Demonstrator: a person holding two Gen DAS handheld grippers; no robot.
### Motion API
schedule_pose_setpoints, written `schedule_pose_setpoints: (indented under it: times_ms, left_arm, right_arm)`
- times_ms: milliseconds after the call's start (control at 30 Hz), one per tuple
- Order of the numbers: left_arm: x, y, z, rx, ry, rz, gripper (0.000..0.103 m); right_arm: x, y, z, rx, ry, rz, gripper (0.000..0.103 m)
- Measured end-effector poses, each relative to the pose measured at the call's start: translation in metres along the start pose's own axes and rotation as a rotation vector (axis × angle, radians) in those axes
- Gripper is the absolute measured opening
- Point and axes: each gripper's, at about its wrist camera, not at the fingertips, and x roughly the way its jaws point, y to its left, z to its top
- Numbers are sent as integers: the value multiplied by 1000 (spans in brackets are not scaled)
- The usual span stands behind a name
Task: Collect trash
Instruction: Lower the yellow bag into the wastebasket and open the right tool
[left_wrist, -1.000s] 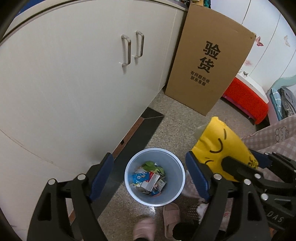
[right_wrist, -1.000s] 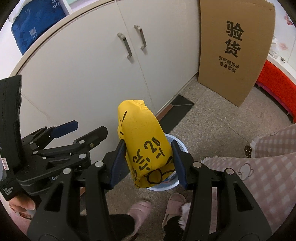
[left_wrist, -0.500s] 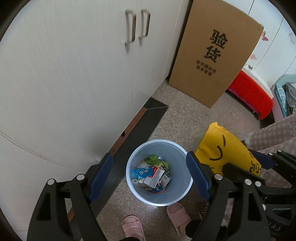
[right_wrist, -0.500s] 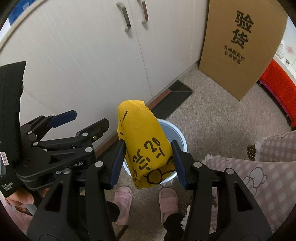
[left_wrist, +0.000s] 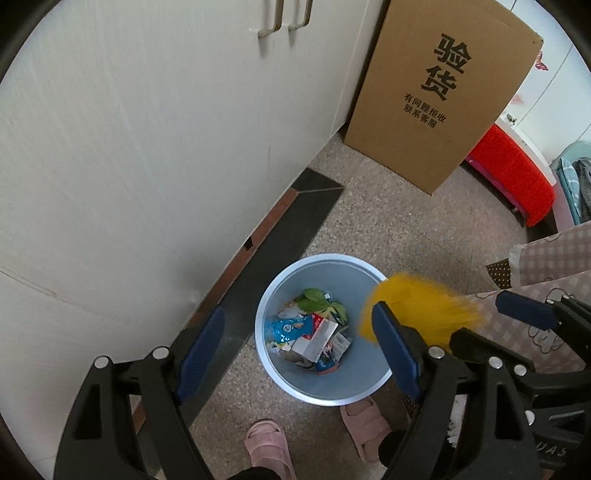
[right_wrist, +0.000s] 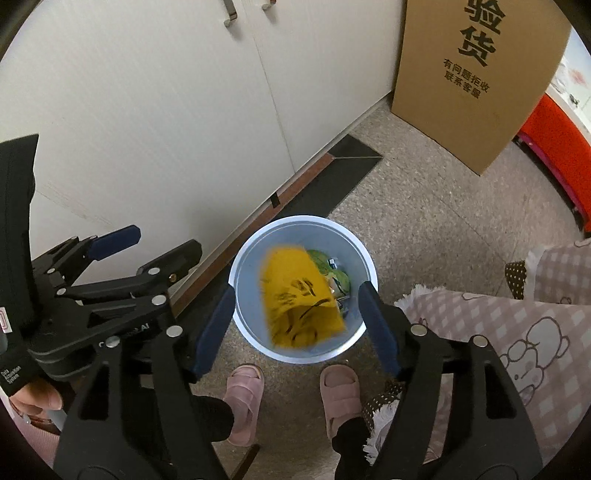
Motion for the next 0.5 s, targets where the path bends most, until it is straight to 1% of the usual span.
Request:
schedule_pose_setpoints:
  times_ms: [167, 233, 367, 467, 500]
  left_arm:
    - [-9, -5, -2, 33, -4, 17, 80]
    - [-18, -9, -1, 38, -16, 10, 80]
    - [-47, -18, -1, 55, -55, 5, 80]
    - [-79, -28, 0, 68, -100, 2, 80]
    - [-96, -31, -1, 66, -120, -9, 80]
  right_arm:
    - [-21, 0, 3, 9, -33, -17, 71]
    - [-38, 0, 3, 5, -59, -31, 71]
    - [-79, 0, -3, 0, -123, -52, 71]
    - [-110, -2, -9, 9, -170, -54, 71]
    - [-128, -2, -14, 11, -199, -56, 71]
